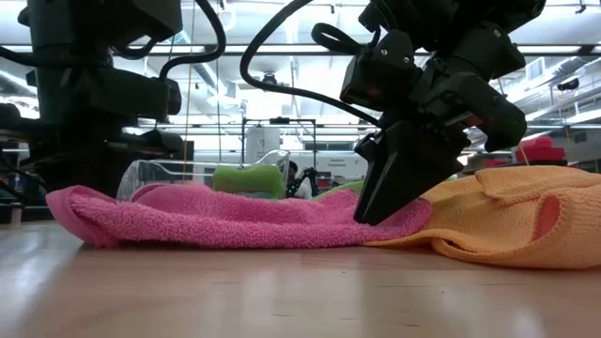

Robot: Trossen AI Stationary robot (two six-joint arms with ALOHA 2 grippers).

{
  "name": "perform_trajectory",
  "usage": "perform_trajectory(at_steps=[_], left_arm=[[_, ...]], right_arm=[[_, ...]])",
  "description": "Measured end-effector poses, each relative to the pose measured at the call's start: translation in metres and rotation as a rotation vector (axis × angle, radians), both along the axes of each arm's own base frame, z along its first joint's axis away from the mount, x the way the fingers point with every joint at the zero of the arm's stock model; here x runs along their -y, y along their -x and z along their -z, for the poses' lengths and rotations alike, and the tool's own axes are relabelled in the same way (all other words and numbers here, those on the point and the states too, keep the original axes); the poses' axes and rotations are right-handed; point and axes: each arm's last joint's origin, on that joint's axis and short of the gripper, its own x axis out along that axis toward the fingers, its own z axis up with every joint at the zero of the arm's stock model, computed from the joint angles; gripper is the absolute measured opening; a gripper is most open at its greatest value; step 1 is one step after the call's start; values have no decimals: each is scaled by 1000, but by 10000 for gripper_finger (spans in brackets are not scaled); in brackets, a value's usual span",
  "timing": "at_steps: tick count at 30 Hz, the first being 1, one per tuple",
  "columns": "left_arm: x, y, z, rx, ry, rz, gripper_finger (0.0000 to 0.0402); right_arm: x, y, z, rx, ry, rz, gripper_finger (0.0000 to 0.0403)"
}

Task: Fold microfiber towels
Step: Fold the pink microfiber towel

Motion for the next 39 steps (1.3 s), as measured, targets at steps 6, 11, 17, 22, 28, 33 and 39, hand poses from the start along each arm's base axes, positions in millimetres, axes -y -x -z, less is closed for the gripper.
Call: perform_trajectory(at_steps=[6, 11, 17, 22, 28, 33, 39], left_arm=[[-6, 17, -16, -68, 18, 8, 4], [-9, 27, -25, -133, 43, 16, 5], [-7, 26, -26, -131, 82, 22, 5], [-6, 24, -26, -116, 91, 10, 10], [-3, 23, -26, -92, 88, 2, 31], [2, 24, -27, -79, 96, -35, 82], [7, 29, -32, -94, 156, -130, 133]], right_arm=[[0, 0, 0, -5, -2, -2, 117], [0, 1, 1, -13, -3, -3, 117], [5, 0, 1, -14, -7, 16, 117], [4, 0, -4, 1, -15, 3, 117], [6, 1, -21, 59, -27, 9, 117], [11, -1, -23, 69, -25, 28, 117], [13, -4, -26, 104, -32, 34, 117]])
